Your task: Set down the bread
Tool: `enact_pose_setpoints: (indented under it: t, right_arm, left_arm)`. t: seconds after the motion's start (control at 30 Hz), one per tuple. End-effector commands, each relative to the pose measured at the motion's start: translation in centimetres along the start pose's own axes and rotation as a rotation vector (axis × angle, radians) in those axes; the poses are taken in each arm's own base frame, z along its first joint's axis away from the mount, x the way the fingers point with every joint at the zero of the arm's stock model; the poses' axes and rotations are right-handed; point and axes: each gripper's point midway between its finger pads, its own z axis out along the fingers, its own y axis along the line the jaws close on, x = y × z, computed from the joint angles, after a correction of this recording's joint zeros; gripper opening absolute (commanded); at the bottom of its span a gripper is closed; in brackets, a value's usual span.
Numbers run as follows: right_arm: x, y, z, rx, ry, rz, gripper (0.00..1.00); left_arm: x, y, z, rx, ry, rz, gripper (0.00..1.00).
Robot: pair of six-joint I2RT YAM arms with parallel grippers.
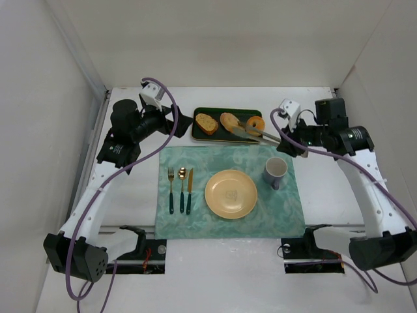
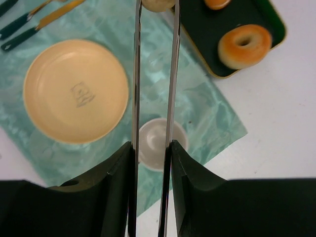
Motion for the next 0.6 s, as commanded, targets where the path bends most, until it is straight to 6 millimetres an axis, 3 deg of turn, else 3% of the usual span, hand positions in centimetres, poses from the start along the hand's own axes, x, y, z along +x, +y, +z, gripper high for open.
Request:
enact_pose_setpoints:
  t: [0.0, 0.33, 0.57]
  right_arm:
    - [2.3, 4.2, -1.3, -0.170, 0.032, -0.099, 0.31]
    - [7.6, 9.2, -3.6, -0.392, 0.105, -0.311, 0.30]
    - [10.1, 9.8, -3.3, -0.409, 0.166, -0.403, 0.30]
  left_arm:
    - [-2.3, -0.6, -0.7, 0.008, -0.078, 0.048, 1.00]
    - [-1.3, 0.0, 0.0, -0.005, -0.052, 0.044, 1.00]
    - [-0.8, 0.6, 0.2, -0.027, -0.037, 0.046, 1.00]
